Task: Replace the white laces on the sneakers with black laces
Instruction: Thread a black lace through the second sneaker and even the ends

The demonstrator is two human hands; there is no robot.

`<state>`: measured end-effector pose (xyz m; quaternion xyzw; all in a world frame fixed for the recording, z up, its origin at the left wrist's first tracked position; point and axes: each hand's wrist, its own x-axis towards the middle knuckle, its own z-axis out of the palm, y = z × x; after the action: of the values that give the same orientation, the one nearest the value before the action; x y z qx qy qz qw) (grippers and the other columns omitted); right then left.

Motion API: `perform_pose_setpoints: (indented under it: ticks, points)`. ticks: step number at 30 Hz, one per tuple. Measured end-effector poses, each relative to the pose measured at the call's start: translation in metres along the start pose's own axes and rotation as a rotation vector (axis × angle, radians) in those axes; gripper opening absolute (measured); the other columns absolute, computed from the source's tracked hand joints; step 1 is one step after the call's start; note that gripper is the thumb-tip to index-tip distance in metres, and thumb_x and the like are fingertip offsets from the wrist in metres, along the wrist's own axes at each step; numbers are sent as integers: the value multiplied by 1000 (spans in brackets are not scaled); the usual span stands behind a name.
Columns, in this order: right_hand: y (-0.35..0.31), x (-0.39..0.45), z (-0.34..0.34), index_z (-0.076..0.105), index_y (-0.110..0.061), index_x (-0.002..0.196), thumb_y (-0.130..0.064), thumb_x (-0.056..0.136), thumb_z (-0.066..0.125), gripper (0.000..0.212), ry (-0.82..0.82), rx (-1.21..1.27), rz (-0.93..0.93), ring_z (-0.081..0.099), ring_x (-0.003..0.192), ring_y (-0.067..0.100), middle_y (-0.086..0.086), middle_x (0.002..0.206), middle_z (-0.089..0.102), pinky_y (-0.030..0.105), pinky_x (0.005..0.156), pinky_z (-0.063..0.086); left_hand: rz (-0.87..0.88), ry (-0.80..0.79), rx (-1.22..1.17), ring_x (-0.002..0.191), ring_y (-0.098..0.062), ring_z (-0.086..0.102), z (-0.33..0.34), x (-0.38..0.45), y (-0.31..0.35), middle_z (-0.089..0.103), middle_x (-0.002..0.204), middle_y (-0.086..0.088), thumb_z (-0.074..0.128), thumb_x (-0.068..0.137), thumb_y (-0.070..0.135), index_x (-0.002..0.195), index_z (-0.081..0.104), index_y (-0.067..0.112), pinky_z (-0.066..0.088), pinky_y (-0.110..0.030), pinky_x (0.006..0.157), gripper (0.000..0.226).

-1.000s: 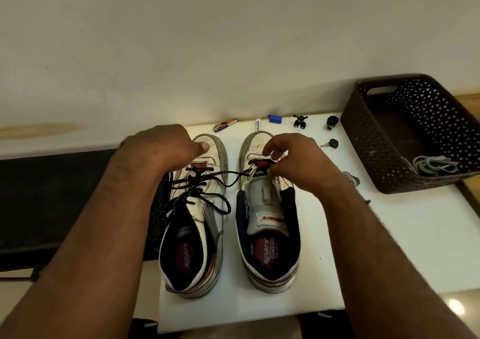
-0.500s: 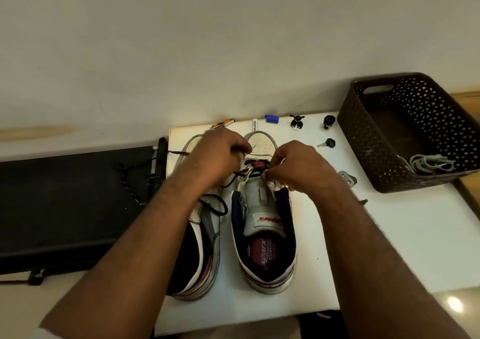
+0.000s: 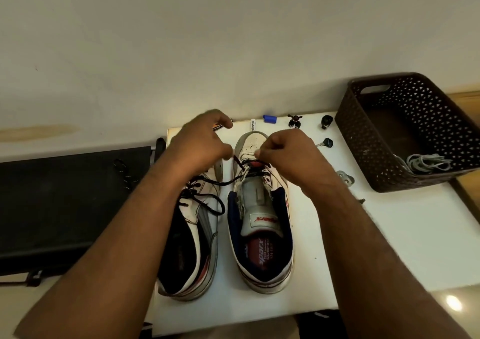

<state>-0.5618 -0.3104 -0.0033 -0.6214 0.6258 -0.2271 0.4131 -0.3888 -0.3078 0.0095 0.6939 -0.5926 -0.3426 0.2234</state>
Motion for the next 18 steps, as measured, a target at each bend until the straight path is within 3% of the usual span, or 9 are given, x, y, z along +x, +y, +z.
perform_pose_setpoints:
  ticks: [2, 4, 7, 9, 12, 13, 15, 18]
  points:
    - [-11, -7, 0, 71, -13, 78, -18, 87, 67, 10, -76, 215, -36, 58, 63, 1, -3, 74, 68, 17, 55, 42, 9, -6, -249, 48, -10, 50, -17, -9, 13, 71, 70, -6, 76, 74, 5, 103, 65, 21, 37, -19, 48, 35]
    - [-17, -12, 0, 75, -18, 89, -17, 88, 65, 10, -193, 292, -69, 59, 67, 0, -5, 82, 73, 15, 59, 42, 42, -62, -493, 42, -4, 48, -31, -22, 30, 71, 68, -6, 75, 76, 5, 104, 67, 16, 31, -15, 41, 31]
    - [-19, -14, 5, 63, -23, 123, -12, 90, 62, 35, -323, 370, -124, 60, 105, -1, -9, 124, 65, 16, 82, 46, 234, -151, -775, 37, -7, 35, -50, -39, 51, 73, 81, -10, 68, 77, 13, 111, 65, 15, 24, -19, 40, 34]
    - [-21, -16, 9, 53, -20, 134, -6, 91, 59, 46, -397, 480, -196, 51, 124, 1, -6, 136, 57, 21, 102, 41, 378, -121, -833, 35, -8, 34, -58, -42, 55, 74, 90, -10, 63, 82, 14, 112, 64, 17, 24, -20, 40, 30]
    - [-23, -20, 9, 61, -11, 123, -8, 95, 51, 30, -493, 543, -316, 61, 114, 14, 7, 110, 71, 30, 108, 37, 437, 29, -778, 34, -8, 33, -59, -37, 49, 74, 96, -10, 61, 89, 10, 106, 66, 18, 25, -22, 41, 20]
    - [-23, -21, 7, 65, -11, 115, -10, 96, 49, 25, -524, 562, -343, 66, 104, 18, 8, 90, 72, 34, 106, 39, 427, 92, -763, 34, -8, 34, -58, -35, 46, 75, 96, -9, 61, 90, 9, 103, 67, 18, 25, -23, 41, 17]
    - [-23, -21, -3, 70, -11, 99, -13, 94, 51, 20, -540, 676, -332, 65, 71, 21, 3, 58, 57, 36, 89, 49, 397, 229, -755, 36, -7, 40, -55, -29, 39, 75, 94, -9, 61, 90, 5, 99, 68, 14, 28, -22, 40, 14]
    - [-14, -12, -24, 73, -16, 81, -19, 84, 65, 9, -241, 808, -218, 40, 45, 11, -3, 49, 39, 33, 64, 51, 242, 518, -564, 46, -6, 55, -61, -13, 11, 74, 88, -4, 61, 89, 4, 94, 69, 17, 36, -19, 40, 16]
